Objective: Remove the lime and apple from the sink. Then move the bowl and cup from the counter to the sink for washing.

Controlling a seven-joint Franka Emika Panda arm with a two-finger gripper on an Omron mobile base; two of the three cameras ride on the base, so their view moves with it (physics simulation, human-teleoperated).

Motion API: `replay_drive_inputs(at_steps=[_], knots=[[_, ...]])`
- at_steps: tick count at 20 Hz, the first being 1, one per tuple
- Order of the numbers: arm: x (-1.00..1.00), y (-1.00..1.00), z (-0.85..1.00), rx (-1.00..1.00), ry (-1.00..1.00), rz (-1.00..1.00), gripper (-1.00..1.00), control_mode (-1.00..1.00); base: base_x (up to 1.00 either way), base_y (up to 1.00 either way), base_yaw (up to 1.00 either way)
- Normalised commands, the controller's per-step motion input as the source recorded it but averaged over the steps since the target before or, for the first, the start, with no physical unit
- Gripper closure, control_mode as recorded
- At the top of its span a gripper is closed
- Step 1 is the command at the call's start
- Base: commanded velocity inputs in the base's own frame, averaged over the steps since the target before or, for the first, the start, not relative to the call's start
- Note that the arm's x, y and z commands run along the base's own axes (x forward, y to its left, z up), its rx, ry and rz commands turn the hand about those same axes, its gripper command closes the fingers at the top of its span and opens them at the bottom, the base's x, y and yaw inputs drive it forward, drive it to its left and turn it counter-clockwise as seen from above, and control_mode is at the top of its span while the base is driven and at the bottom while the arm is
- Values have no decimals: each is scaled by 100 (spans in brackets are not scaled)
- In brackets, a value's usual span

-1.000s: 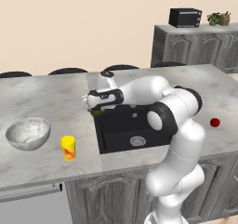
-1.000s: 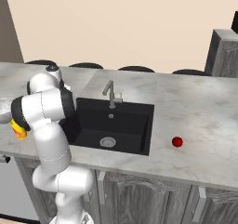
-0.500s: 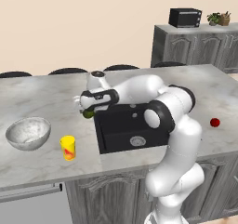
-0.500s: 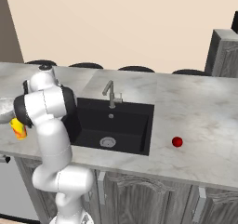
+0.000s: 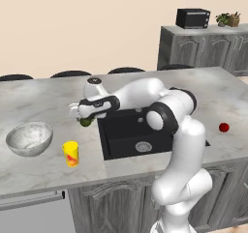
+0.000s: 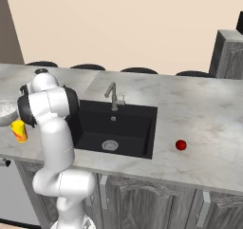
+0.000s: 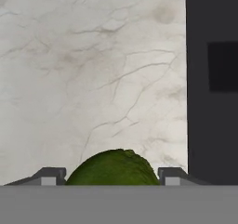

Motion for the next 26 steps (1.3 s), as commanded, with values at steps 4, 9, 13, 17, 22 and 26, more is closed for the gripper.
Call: replay_drive_inputs(at_steps=[4,9,13,17,22,26], knots=[[5,12,-25,0,5,0,100,-100,0,0,0],[-3,13,-21,0,5,0,100,-100,0,0,0],[-8,11,-18,0,2,0,100,-100,0,0,0],[0,13,-18,0,0,0,100,-100,0,0,0],[-1,16,-18,0,0,0,100,-100,0,0,0],[-1,17,-19,0,0,0,100,-100,0,0,0]])
